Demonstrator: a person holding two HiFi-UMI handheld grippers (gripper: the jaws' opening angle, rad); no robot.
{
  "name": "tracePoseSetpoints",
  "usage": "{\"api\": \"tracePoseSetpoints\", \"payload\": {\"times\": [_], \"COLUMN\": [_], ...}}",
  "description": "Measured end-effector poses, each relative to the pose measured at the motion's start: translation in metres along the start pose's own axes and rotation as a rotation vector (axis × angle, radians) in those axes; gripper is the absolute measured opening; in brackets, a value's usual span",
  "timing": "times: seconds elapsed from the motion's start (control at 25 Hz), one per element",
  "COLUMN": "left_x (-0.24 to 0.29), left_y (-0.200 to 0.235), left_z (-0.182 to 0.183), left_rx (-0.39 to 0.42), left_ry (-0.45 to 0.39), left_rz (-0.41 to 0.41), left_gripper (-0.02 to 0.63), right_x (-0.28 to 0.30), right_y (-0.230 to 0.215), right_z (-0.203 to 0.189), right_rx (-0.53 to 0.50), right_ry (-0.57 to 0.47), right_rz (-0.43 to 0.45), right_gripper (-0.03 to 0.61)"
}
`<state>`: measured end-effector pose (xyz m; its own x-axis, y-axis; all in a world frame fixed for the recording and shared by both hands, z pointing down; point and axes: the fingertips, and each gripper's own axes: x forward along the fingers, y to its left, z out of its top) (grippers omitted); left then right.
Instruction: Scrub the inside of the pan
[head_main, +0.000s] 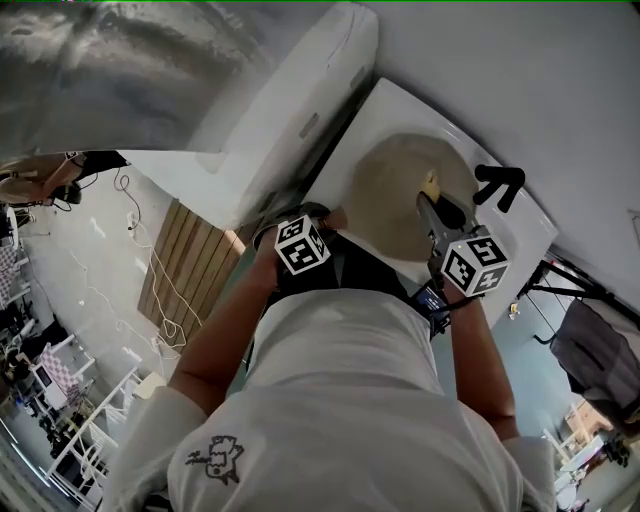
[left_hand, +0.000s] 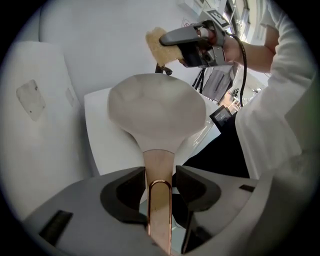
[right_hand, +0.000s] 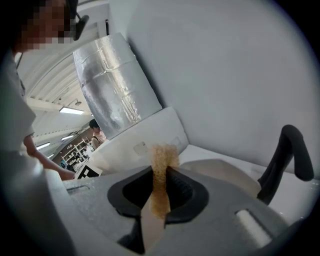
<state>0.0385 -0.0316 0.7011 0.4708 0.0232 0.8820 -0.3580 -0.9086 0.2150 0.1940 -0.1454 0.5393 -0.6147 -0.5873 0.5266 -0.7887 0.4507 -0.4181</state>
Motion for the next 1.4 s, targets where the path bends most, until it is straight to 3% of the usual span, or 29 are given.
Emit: {"api": "tracePoseSetpoints", "payload": {"times": [0.44,0.72,1.0,1.4], "left_x": [0.008,0.01,0.01,0.009], "left_y": [0.004,0.004,0.005,0.008], "left_z": [-0.013,-0.013,-0.013,-0.013], "left_rx": [-0.021,-0.047,-0.063,-0.05], "left_ry": [0.019,0.022,0.011,0.022], "left_rz": [-0.072,-0.11,-0.144,-0.17], "left_gripper": [0.164,0.163,0.163,0.164], "right_x": [0.067,0.118,0.149,0.175], "right_y": [-0.058,-0.098,-0.101,-0.061], "right_z": [-0.042,-0.037,-0.038,-0.056], "right_rx": [0.037,0.004,-0.065,0.019], "right_ry": [0.159,0.15,0.177,0.208], "right_rz": [-0.11,-0.21,-0.176,0.064], "right_gripper": [0.06,0.06,0.06,0.06]}}
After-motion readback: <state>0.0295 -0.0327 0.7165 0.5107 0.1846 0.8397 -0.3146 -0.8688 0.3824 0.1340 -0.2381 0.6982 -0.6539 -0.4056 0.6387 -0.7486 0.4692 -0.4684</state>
